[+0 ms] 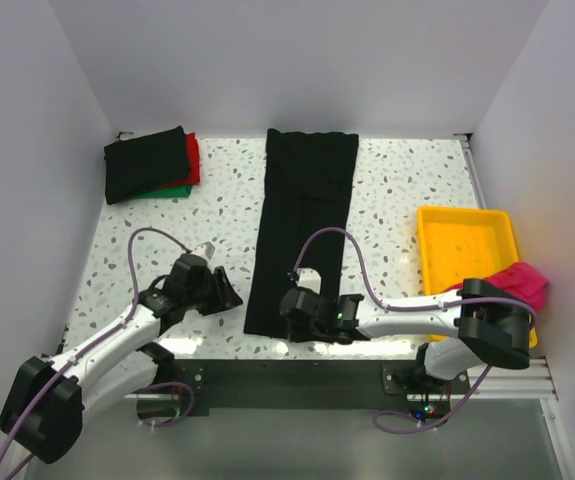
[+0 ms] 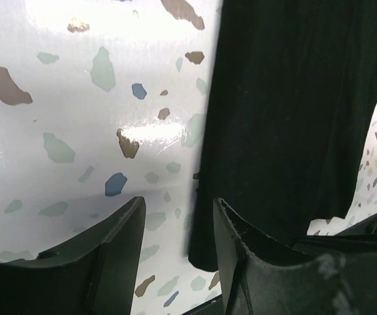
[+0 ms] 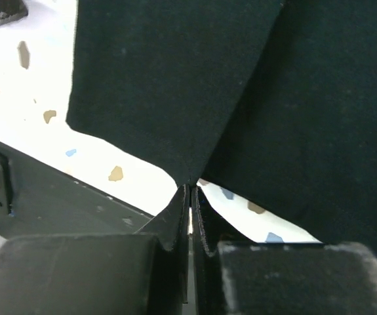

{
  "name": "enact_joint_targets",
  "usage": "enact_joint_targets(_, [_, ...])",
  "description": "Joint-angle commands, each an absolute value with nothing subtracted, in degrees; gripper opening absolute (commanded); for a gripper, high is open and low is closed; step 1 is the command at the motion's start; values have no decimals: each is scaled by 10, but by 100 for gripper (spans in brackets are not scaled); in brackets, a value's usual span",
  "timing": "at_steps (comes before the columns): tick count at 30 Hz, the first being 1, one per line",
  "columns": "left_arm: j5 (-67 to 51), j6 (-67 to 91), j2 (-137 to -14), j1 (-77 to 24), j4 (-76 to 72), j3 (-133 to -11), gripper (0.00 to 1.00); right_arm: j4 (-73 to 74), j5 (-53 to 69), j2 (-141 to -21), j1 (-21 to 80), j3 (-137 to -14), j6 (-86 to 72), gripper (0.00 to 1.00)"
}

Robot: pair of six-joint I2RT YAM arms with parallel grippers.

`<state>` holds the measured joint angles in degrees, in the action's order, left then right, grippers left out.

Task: Fold and stack the t-shirts
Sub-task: Fold the tshirt

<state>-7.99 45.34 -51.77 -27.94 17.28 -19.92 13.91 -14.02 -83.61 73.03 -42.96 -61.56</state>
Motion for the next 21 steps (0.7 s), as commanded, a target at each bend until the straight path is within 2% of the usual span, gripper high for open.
enact_joint_targets(1, [-110, 448, -519, -286, 136, -185, 51, 163, -159, -812, 735, -426, -624, 8])
enact_joint_targets(4, [-112, 453, -517, -292, 128, -177, 55, 194, -171, -786, 735, -419, -628, 21])
enact_joint_targets(5, [-115, 455, -512, -295, 117, -172, 56, 202, -172, -761, 735, -410, -630, 30])
enact_joint_targets(7, [-127, 457, -508, -302, 104, -160, 56, 235, -183, -730, 734, -398, -640, 38])
enact_joint_targets(15, [-132, 456, -498, -336, 76, -136, 55, 375, -207, -534, 719, -310, -714, 43])
enact_joint_targets(21, [-124, 460, -513, -358, 63, -123, 49, 385, -175, -462, 694, -257, -742, 47])
